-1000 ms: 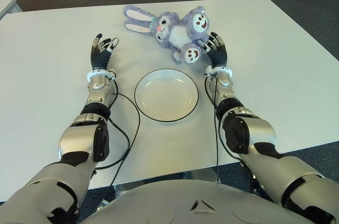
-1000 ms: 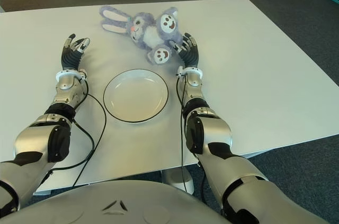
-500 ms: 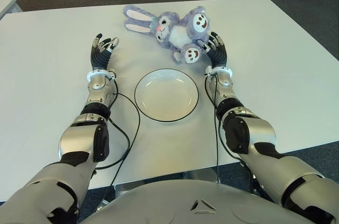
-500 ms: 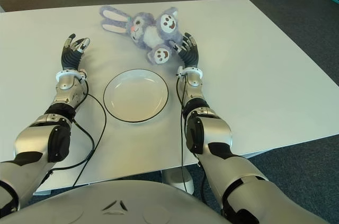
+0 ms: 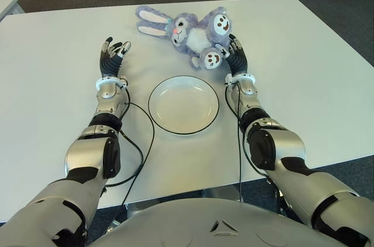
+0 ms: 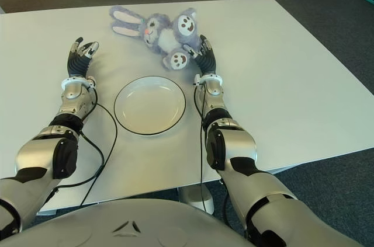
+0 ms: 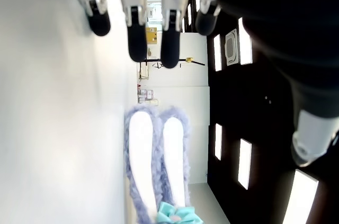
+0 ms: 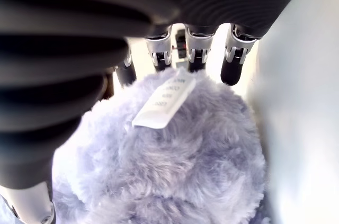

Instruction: Put the doll into the plate.

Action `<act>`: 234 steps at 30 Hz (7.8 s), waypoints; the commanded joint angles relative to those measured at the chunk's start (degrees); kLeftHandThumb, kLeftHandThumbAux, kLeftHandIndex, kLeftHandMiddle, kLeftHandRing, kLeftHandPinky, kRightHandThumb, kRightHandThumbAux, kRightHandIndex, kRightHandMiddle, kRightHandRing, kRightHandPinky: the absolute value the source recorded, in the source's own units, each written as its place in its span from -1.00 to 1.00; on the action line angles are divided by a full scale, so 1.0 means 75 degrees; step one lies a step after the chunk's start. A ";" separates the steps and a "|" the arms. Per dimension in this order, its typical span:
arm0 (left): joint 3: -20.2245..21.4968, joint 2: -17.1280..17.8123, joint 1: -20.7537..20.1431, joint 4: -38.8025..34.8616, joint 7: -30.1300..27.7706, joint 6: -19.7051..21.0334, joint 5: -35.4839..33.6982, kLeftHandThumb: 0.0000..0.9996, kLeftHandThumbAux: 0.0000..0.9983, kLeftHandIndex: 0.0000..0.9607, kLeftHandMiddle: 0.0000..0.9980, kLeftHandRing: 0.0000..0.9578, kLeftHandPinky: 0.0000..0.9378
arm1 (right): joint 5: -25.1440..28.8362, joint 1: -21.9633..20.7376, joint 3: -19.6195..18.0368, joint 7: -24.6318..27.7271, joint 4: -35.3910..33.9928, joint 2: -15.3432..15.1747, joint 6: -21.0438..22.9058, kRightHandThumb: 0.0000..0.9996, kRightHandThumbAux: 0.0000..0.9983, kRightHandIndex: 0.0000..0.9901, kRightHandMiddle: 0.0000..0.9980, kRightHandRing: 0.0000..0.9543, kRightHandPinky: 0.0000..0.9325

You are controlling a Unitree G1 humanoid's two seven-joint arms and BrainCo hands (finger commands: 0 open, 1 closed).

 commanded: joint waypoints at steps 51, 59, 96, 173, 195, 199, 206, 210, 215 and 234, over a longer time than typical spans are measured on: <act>0.0016 -0.0267 0.0589 0.0446 0.0103 0.0379 0.0012 -1.00 0.10 -0.80 -0.53 -0.61 -0.85 | -0.0251 0.0387 0.0923 0.1051 0.0522 -0.0063 0.0960 -0.62 -0.01 -0.97 -1.00 -1.00 -0.98; 0.0019 -0.0262 0.0605 0.0433 0.0093 0.0381 0.0006 -1.00 0.09 -0.81 -0.53 -0.61 -0.85 | -0.0243 0.0374 0.1002 0.1024 0.0520 -0.0075 0.0951 -0.65 0.00 -0.98 -1.00 -1.00 -1.00; 0.0029 -0.0279 0.0665 0.0381 0.0084 0.0329 -0.0011 -1.00 0.11 -0.82 -0.52 -0.62 -0.90 | -0.0860 0.0380 0.1540 0.0211 0.0493 -0.0107 0.0529 -0.54 -0.28 -1.00 -1.00 -1.00 -0.98; -0.0016 -0.0202 0.0721 0.0410 0.0041 0.0292 0.0033 -1.00 0.02 -0.83 -0.52 -0.61 -0.91 | -0.1893 0.0353 0.2271 -0.2252 0.0434 -0.0353 -0.0285 -0.64 -0.34 -1.00 -1.00 -1.00 -1.00; 0.0010 -0.0192 0.0674 0.0428 -0.0044 0.0292 -0.0009 -1.00 0.02 -0.82 -0.51 -0.61 -1.00 | -0.2078 0.0298 0.2442 -0.2629 0.0413 -0.0404 -0.0420 -0.65 -0.34 -1.00 -1.00 -1.00 -1.00; 0.0006 -0.0203 0.0673 0.0399 -0.0043 0.0286 -0.0008 -1.00 0.01 -0.81 -0.50 -0.61 -1.00 | -0.2144 0.0266 0.2497 -0.2779 0.0395 -0.0431 -0.0484 -0.66 -0.35 -1.00 -1.00 -1.00 -1.00; -0.0007 -0.0207 0.0677 0.0387 -0.0039 0.0272 0.0003 -1.00 -0.01 -0.81 -0.49 -0.61 -1.00 | -0.2506 0.0320 0.2783 -0.3658 0.0205 -0.0362 -0.1007 -0.66 -0.35 -1.00 -1.00 -1.00 -1.00; -0.0020 -0.0213 0.0672 0.0380 -0.0005 0.0282 0.0020 -1.00 -0.02 -0.81 -0.51 -0.61 -1.00 | -0.2651 0.0339 0.2900 -0.3965 0.0245 -0.0422 -0.1188 -0.65 -0.33 -1.00 -1.00 -1.00 -1.00; -0.0041 -0.0208 0.0666 0.0382 0.0040 0.0316 0.0048 -1.00 -0.02 -0.81 -0.51 -0.61 -0.97 | -0.2819 0.0327 0.3026 -0.4404 0.0255 -0.0451 -0.1467 -0.64 -0.33 -1.00 -1.00 -1.00 -1.00; -0.0031 -0.0211 0.0640 0.0386 0.0074 0.0305 0.0047 -1.00 -0.04 -0.81 -0.50 -0.60 -0.96 | -0.2992 0.0230 0.3263 -0.5000 0.0131 -0.0504 -0.2074 -0.53 -0.26 -1.00 -1.00 -1.00 -1.00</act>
